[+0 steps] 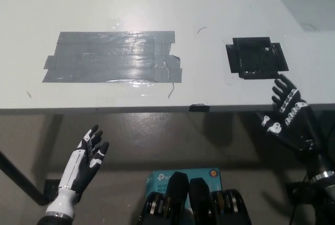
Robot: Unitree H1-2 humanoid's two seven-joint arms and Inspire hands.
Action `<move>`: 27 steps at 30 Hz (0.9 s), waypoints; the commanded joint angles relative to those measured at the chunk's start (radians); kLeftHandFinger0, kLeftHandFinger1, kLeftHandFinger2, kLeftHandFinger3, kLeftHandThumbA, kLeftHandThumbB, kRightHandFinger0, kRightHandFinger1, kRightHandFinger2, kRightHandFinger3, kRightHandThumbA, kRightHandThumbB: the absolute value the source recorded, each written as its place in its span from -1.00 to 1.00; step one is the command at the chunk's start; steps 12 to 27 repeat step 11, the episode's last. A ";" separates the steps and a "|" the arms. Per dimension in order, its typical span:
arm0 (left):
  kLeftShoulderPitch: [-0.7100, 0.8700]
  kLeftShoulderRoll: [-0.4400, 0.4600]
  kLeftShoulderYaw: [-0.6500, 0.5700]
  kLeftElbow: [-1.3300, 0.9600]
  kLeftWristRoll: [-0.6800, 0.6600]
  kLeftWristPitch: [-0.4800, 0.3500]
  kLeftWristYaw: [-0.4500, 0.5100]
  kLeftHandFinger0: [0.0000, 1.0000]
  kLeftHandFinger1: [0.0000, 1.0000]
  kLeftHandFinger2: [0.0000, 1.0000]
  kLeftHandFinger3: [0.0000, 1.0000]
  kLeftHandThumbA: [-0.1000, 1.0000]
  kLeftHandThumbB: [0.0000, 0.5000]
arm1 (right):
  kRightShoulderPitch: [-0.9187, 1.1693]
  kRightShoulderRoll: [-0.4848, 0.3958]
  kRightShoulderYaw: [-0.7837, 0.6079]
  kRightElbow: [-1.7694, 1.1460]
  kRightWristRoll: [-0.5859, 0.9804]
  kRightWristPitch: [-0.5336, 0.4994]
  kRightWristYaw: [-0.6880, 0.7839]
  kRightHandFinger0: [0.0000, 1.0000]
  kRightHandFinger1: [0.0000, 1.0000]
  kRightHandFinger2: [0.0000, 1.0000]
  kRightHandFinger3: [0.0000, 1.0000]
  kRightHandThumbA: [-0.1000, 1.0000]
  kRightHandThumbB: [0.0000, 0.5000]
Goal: An orange duster is kept infront of the robot in the middle of the table and the robot extends its right arm to grab the duster, picks it up and hands it to a person
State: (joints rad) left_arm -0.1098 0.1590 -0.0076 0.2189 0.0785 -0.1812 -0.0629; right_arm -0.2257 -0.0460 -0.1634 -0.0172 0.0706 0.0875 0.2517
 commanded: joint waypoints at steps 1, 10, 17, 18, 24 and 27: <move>-0.036 0.019 -0.001 -0.024 0.015 -0.012 0.001 0.92 1.00 1.00 1.00 0.50 -0.70 | -0.028 -0.069 0.069 0.130 -0.197 -0.258 -0.100 1.00 1.00 1.00 1.00 0.59 -0.01; -0.042 0.022 -0.005 -0.018 0.014 -0.009 -0.006 0.93 1.00 1.00 1.00 0.45 -0.70 | -0.045 -0.108 0.119 0.192 -0.221 -0.268 -0.119 1.00 1.00 1.00 1.00 0.55 -0.04; -0.044 0.023 -0.005 -0.017 0.013 -0.008 -0.008 0.93 1.00 1.00 1.00 0.45 -0.70 | -0.047 -0.110 0.122 0.194 -0.221 -0.268 -0.122 1.00 1.00 1.00 1.00 0.55 -0.04; -0.044 0.023 -0.005 -0.017 0.013 -0.008 -0.008 0.93 1.00 1.00 1.00 0.45 -0.70 | -0.047 -0.110 0.122 0.194 -0.221 -0.268 -0.122 1.00 1.00 1.00 1.00 0.55 -0.04; -0.044 0.023 -0.005 -0.017 0.013 -0.008 -0.008 0.93 1.00 1.00 1.00 0.45 -0.70 | -0.047 -0.110 0.122 0.194 -0.221 -0.268 -0.122 1.00 1.00 1.00 1.00 0.55 -0.04; -0.044 0.023 -0.005 -0.017 0.013 -0.008 -0.008 0.93 1.00 1.00 1.00 0.45 -0.70 | -0.047 -0.110 0.122 0.194 -0.221 -0.268 -0.122 1.00 1.00 1.00 1.00 0.55 -0.04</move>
